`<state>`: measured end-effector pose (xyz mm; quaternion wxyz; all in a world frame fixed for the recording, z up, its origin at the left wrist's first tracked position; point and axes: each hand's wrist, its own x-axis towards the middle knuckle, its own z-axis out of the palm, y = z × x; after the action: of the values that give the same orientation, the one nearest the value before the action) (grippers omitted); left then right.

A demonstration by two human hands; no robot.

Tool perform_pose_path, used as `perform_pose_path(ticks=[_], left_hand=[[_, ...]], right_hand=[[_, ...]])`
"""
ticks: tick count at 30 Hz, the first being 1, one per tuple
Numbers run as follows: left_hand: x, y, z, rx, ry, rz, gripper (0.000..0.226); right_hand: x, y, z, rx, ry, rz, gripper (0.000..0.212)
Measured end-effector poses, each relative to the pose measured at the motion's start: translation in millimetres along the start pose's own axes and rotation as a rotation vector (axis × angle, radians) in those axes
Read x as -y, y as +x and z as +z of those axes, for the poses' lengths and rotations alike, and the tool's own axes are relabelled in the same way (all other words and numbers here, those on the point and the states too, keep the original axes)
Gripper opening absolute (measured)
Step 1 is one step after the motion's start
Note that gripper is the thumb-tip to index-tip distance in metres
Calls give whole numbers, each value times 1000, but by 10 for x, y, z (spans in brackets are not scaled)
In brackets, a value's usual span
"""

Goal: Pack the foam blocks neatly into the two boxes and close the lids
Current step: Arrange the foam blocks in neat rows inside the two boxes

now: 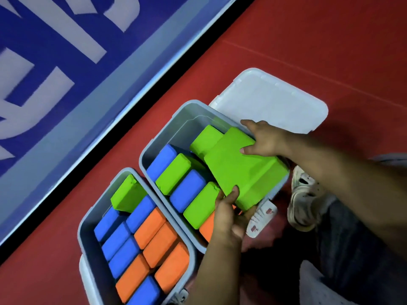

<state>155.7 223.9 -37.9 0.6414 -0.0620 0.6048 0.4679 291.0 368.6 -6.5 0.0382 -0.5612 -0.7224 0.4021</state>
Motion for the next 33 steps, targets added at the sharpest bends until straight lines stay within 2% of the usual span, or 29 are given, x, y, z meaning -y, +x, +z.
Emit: perform_pose_path(ticks=[3,6,11,14,17,21,23,27,33], left_hand=[[-134,-36,-173,38,-104,62,60],[-263,17,-411,18,-162,205,55],[-514,128,-870,-178,-127,328,52],[-576,229,-1167,-398,348,347,54],[-622,276,-1279,-567,730,379,80],[-691,265,-1066,-497,1125,682,67],[-719,270,-938,-420,1309,759,68],[-799,333,-743,-337,1587,746,76],[-798,549,-538,-321,1748,761,80]], right_hand=[[99,33,47,43,1,-50,83],[238,56,125,88,9,-124,72],[402,151,207,119,-85,-135,72],[487,200,263,141,-113,-128,72],[553,252,314,168,-137,-120,71],[611,316,379,181,-179,-105,67],[632,343,419,188,-191,-106,66],[657,374,488,194,-225,-125,61],[725,450,562,182,-234,-115,61]])
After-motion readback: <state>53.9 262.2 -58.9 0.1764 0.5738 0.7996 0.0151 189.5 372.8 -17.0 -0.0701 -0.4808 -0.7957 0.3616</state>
